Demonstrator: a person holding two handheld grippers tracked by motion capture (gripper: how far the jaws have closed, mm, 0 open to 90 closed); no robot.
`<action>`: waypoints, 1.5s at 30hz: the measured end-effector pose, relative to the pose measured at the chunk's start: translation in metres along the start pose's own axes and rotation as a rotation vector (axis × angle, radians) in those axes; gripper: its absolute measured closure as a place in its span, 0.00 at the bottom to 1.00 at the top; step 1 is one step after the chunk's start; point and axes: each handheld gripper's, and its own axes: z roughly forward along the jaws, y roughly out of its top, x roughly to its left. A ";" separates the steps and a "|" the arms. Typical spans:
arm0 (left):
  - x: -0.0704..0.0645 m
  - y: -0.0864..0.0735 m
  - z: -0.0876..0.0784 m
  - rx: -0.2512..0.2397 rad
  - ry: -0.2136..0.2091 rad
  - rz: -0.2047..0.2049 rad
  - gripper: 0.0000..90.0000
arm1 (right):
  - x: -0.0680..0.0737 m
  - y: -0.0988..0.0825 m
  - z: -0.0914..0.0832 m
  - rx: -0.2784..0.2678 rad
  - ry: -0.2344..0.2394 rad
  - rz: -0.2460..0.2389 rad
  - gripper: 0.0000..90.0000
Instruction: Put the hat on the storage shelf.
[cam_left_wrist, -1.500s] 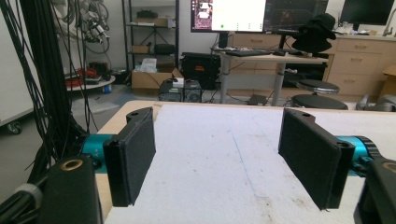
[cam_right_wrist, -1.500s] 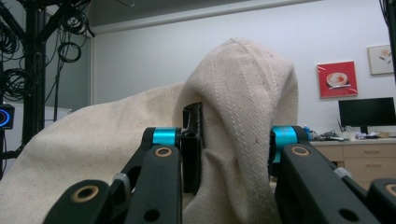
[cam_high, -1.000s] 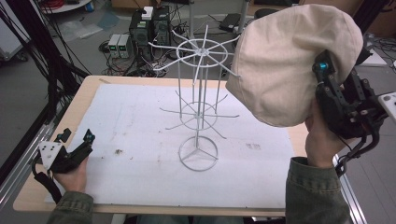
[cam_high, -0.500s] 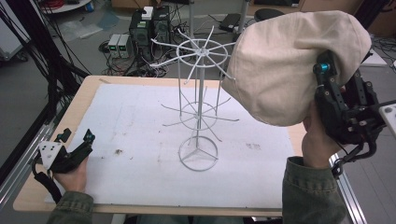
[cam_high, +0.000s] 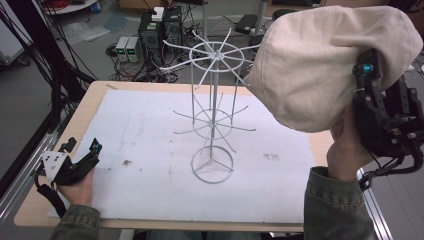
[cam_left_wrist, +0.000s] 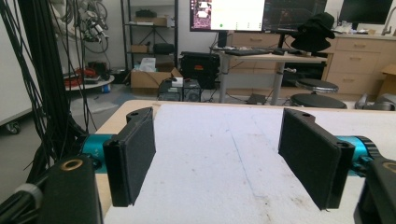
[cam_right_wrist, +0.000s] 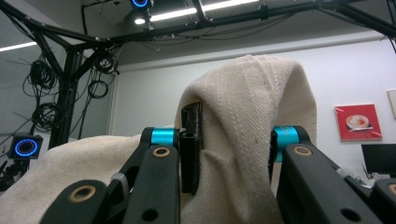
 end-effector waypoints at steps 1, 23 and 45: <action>0.000 0.000 0.000 0.001 0.001 0.000 0.31 | 0.001 0.000 0.000 -0.007 0.000 0.002 0.79; 0.000 0.000 0.000 0.000 -0.002 -0.004 0.31 | -0.015 0.000 0.015 0.084 0.098 0.253 0.78; 0.001 0.000 0.001 -0.001 -0.002 -0.015 0.31 | -0.025 -0.090 0.016 0.477 0.160 0.273 0.76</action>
